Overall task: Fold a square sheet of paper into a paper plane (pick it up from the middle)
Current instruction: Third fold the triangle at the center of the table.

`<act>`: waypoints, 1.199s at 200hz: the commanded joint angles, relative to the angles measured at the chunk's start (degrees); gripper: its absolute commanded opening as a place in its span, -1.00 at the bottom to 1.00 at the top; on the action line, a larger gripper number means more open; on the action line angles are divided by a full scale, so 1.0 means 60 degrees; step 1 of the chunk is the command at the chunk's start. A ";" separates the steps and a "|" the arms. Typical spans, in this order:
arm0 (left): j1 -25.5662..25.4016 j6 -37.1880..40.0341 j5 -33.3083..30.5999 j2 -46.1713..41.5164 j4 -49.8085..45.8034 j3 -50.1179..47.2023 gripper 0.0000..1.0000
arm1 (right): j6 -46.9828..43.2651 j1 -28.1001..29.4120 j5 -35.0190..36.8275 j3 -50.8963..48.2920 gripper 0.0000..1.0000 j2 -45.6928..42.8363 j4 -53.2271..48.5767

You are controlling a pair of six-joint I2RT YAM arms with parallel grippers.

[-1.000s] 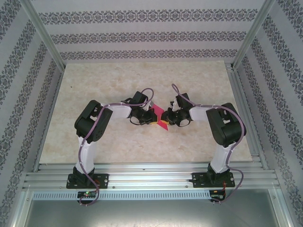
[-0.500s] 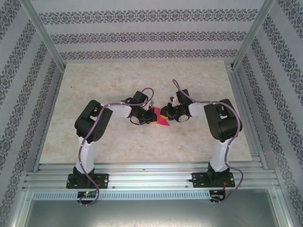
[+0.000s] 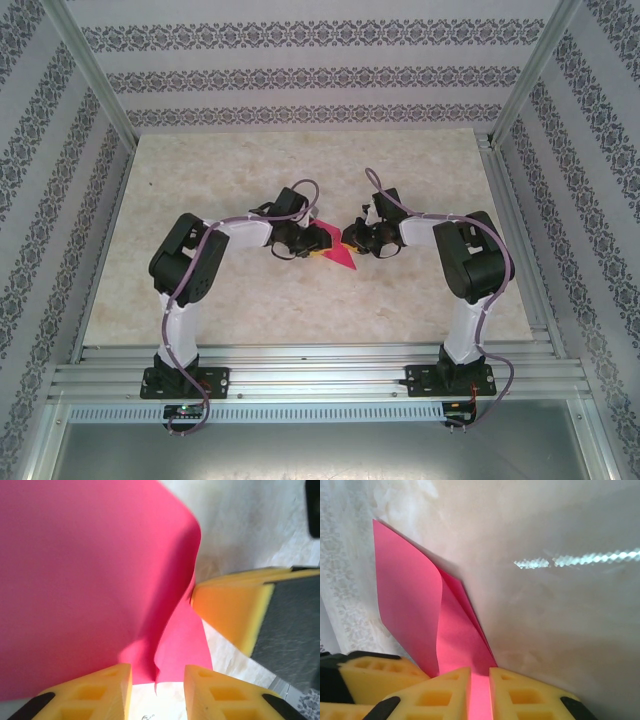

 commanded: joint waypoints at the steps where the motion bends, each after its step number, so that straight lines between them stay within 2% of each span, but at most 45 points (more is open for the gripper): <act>1: 0.0281 -0.0377 -0.0085 -0.0342 0.0250 0.0057 -0.33 | -0.0101 0.0026 0.0246 -0.0033 -0.65 0.0011 -0.0062; 12: 0.0292 -0.0527 0.0086 -0.0275 0.0447 0.0113 -0.36 | -0.0133 0.0087 0.0359 0.0039 -0.65 -0.0045 -0.0138; 42: 0.0239 -0.1479 0.1158 -0.0284 0.2348 -0.0221 -0.60 | -0.0046 0.0160 0.0346 0.0093 -0.66 -0.0018 -0.0117; 64: 0.0171 -0.1821 0.1800 -0.0020 0.2214 0.0204 -0.63 | 0.0080 0.0177 0.0301 0.0041 -0.67 -0.0120 0.0062; 100: 0.0127 -0.2101 0.1445 0.0335 0.1516 0.0339 -0.74 | 0.0060 0.0178 0.0349 0.0048 -0.67 -0.0197 -0.0001; 169: -0.0066 -0.2590 0.1431 0.1270 0.2177 0.0523 -0.74 | 0.0151 0.0205 0.0291 -0.0043 -0.67 -0.0236 0.0127; 205: -0.0072 -0.2117 0.0604 0.1336 0.1023 0.0578 -0.76 | 0.0102 0.0223 0.0218 -0.0053 -0.65 -0.0485 0.0124; 240: -0.0079 -0.1840 0.0504 0.1294 0.0762 0.0650 -0.76 | -0.0086 0.0376 -0.0480 -0.0290 -0.64 -0.1202 -0.0035</act>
